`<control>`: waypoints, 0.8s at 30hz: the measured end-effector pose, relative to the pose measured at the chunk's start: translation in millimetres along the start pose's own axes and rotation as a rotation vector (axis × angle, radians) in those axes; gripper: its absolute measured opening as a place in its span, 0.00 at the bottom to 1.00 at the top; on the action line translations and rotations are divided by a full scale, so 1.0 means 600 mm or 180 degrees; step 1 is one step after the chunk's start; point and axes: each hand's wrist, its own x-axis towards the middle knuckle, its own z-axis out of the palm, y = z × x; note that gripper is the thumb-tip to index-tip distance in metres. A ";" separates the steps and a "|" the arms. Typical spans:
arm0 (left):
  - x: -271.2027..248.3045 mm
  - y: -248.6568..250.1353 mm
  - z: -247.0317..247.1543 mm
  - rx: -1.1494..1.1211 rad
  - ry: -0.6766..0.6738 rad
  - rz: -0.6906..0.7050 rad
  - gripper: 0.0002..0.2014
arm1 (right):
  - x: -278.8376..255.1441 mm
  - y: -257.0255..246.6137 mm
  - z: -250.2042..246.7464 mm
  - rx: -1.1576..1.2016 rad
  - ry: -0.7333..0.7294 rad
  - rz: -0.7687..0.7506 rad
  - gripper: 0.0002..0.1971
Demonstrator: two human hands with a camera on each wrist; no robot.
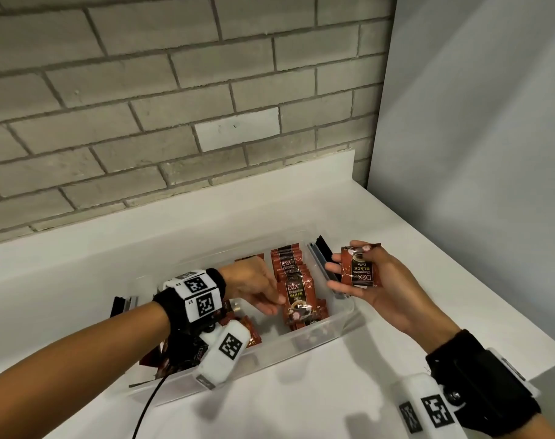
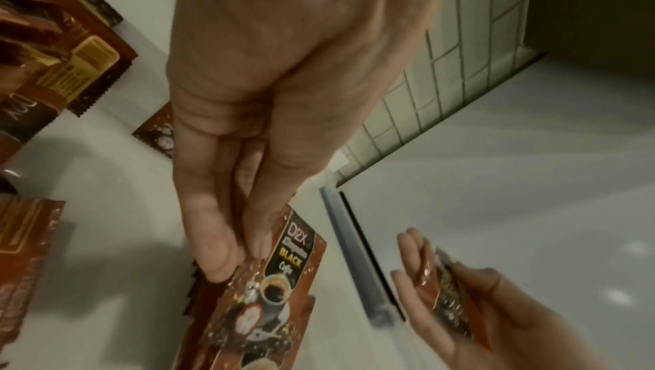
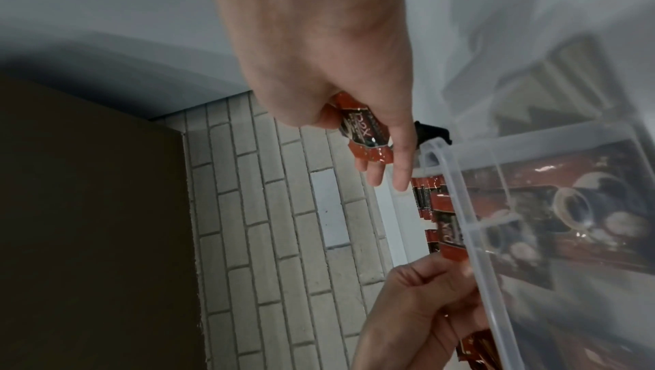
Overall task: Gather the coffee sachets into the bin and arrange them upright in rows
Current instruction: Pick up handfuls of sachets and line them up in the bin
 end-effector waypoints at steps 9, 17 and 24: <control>0.028 -0.001 0.044 0.0537 -0.0491 -0.0314 0.10 | 0.006 0.010 0.002 -0.0648 -0.0136 -0.0072 0.11; -0.001 0.018 0.015 0.0940 -0.0614 -0.0021 0.10 | 0.008 0.002 0.007 -0.1191 -0.0676 -0.0296 0.09; -0.057 0.025 -0.023 -0.0324 -0.0702 0.1020 0.16 | 0.035 -0.004 0.041 -0.2386 -0.1138 -0.0326 0.11</control>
